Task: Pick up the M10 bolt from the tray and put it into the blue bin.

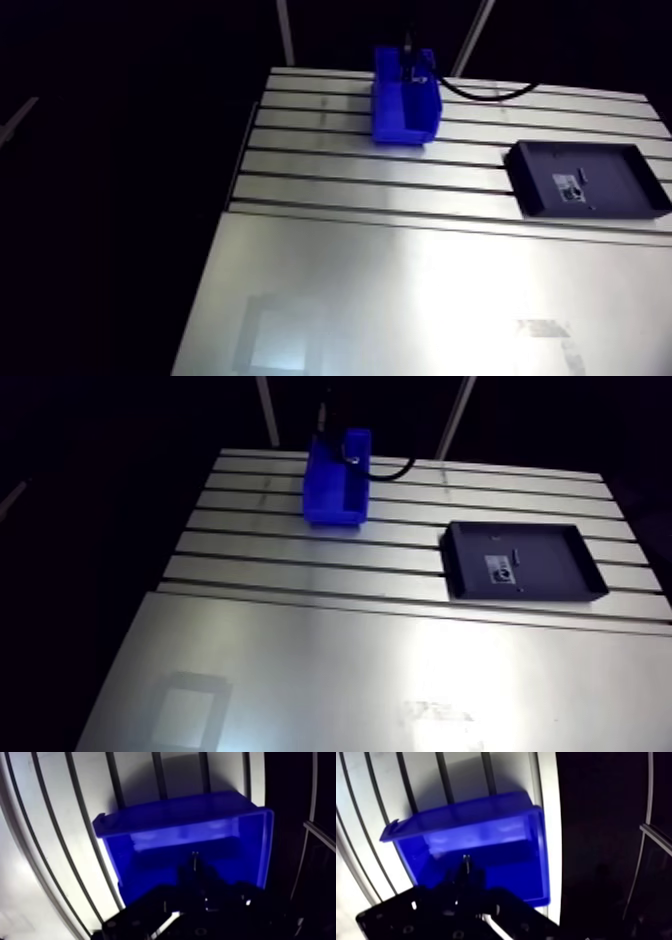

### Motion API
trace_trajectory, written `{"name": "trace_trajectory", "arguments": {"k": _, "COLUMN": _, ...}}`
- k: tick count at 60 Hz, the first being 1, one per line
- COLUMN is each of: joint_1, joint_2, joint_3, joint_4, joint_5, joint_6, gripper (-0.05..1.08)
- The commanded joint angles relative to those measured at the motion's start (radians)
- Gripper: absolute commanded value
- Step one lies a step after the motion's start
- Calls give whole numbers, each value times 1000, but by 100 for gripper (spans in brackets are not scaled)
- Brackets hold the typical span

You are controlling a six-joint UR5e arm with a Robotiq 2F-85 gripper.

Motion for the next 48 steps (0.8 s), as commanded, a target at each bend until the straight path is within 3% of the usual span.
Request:
{"name": "trace_trajectory", "arguments": {"k": 1, "joint_1": -6, "joint_2": 23, "joint_3": 7, "joint_4": -2, "joint_5": 8, "joint_6": 18, "gripper": 105}}
{"name": "trace_trajectory", "arguments": {"k": 23, "joint_1": -10, "joint_2": 44, "joint_3": 12, "joint_4": -2, "joint_5": 9, "joint_6": 38, "gripper": 104}}
{"name": "trace_trajectory", "arguments": {"k": 33, "joint_1": -12, "joint_2": 44, "joint_3": 11, "joint_4": -2, "joint_5": 21, "joint_6": 40, "gripper": 102}}
{"name": "trace_trajectory", "arguments": {"k": 39, "joint_1": -12, "joint_2": 44, "joint_3": 12, "joint_4": -2, "joint_5": 31, "joint_6": 42, "gripper": 91}}
{"name": "trace_trajectory", "arguments": {"k": 44, "joint_1": -12, "joint_2": 44, "joint_3": 12, "joint_4": -2, "joint_5": 37, "joint_6": 42, "gripper": 89}}
{"name": "trace_trajectory", "arguments": {"k": 48, "joint_1": -12, "joint_2": 44, "joint_3": 12, "joint_4": -2, "joint_5": 38, "joint_6": 47, "gripper": 77}}
